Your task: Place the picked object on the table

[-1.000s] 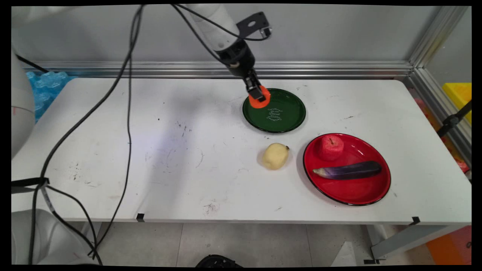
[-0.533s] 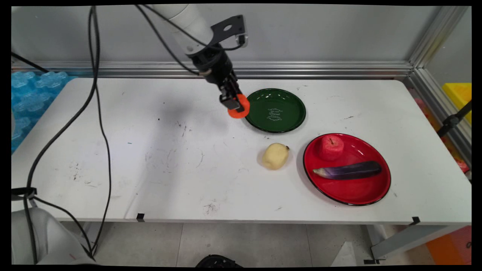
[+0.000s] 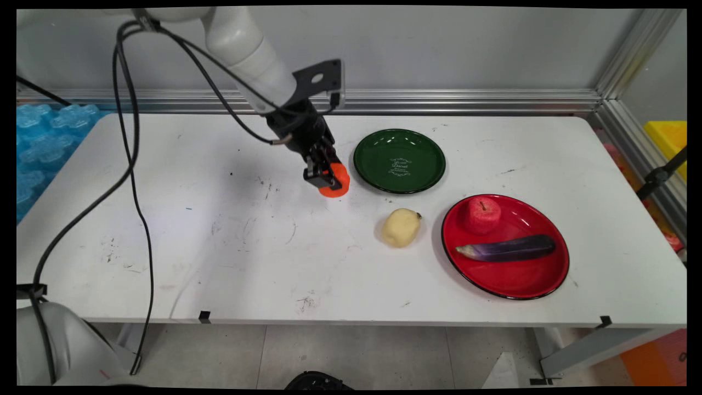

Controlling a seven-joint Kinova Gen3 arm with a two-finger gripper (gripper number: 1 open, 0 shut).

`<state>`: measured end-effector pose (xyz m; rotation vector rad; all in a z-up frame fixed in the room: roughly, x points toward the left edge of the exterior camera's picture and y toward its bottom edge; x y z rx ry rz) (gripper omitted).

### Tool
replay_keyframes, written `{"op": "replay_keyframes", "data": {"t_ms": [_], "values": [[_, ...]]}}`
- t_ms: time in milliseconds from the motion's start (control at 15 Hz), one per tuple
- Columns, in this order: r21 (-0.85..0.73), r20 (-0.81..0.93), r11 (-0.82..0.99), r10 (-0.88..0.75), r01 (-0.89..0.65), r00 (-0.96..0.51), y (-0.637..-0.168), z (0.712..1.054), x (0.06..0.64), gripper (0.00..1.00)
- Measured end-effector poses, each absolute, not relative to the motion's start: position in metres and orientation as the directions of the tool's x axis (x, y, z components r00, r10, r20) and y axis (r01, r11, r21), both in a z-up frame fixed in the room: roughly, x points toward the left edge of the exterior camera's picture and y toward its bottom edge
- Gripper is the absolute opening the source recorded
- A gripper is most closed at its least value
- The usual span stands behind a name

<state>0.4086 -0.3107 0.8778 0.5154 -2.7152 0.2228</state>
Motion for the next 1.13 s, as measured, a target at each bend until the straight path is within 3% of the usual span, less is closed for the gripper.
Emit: {"op": "replay_keyframes", "data": {"t_ms": [800, 867, 1133], "values": [[-0.061, 0.381, 0.926, -0.324, -0.373, -0.866, -0.319, 0.804, 0.384, 0.0], [-0.059, 0.382, 0.926, -0.324, -0.373, -0.865, -0.32, 0.801, 0.383, 1.0], [-0.058, 0.396, 0.927, -0.32, -0.371, -0.861, -0.323, 0.797, 0.38, 1.0]]}}
